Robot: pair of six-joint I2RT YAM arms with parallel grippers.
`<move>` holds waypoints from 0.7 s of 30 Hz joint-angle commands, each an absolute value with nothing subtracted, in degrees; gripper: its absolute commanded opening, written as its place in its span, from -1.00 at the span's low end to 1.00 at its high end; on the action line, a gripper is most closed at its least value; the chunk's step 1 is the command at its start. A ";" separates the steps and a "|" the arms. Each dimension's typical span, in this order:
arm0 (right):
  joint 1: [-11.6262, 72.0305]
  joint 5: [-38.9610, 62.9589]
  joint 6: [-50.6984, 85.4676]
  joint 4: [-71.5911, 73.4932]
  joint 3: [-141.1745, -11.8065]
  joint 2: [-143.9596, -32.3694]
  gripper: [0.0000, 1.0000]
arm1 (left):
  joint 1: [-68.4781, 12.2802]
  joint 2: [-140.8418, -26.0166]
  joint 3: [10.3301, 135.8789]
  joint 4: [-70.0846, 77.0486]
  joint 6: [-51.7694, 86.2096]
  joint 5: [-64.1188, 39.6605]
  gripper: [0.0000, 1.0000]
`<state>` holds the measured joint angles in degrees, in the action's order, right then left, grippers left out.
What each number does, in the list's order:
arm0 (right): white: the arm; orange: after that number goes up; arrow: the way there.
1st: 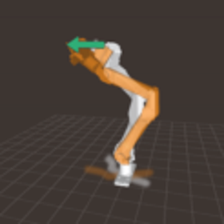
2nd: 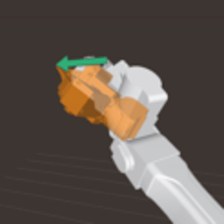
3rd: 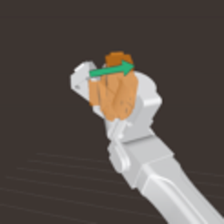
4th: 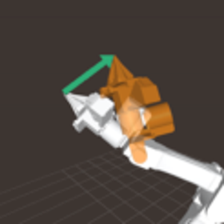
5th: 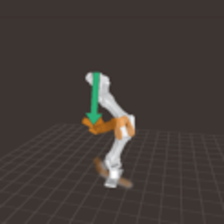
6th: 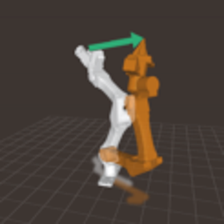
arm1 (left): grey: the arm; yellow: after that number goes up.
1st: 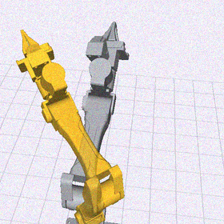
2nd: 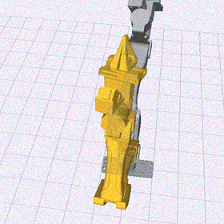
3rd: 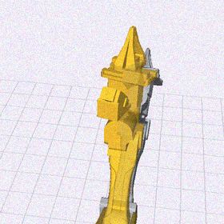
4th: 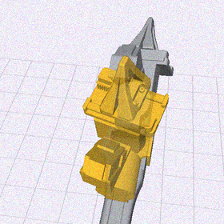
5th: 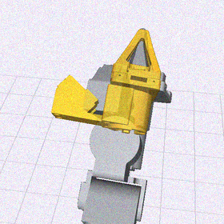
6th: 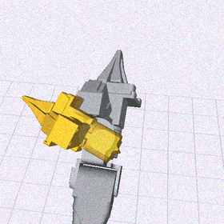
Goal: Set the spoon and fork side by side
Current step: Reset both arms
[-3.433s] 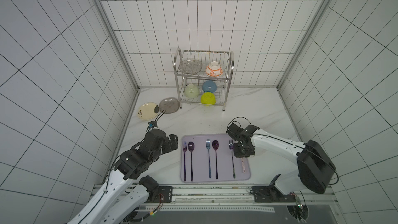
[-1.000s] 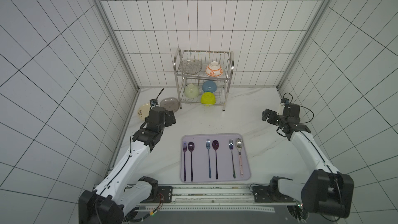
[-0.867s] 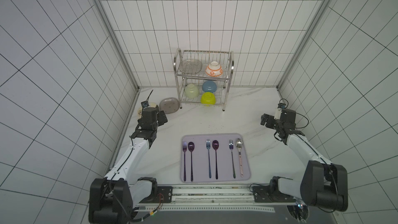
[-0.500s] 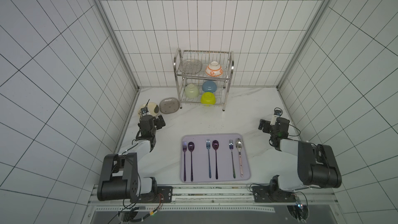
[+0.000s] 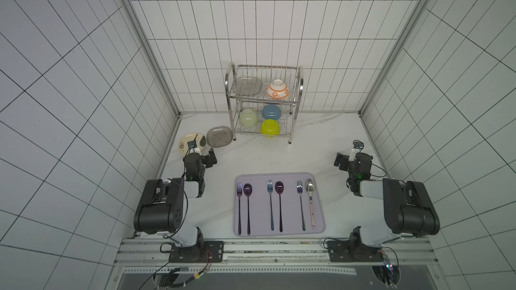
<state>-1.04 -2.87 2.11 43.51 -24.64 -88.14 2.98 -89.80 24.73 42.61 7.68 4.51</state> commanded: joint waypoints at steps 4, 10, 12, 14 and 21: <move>-0.81 -3.75 1.71 45.15 -25.21 -88.07 0.98 | 1.05 -89.15 26.14 42.97 5.73 7.99 0.96; -0.79 -3.78 1.67 45.61 -24.87 -87.93 0.98 | 0.98 -89.21 26.11 42.71 5.71 8.09 0.96; -0.79 -3.83 1.68 45.64 -24.87 -87.89 0.98 | 1.01 -89.21 26.18 42.71 5.72 8.09 0.96; -0.79 -3.79 1.74 45.66 -24.79 -87.89 0.98 | 1.04 -89.34 26.35 42.50 5.79 8.13 0.96; -0.79 -3.78 1.68 45.70 -24.79 -87.85 0.98 | 1.15 -89.19 26.36 42.30 5.90 8.06 0.96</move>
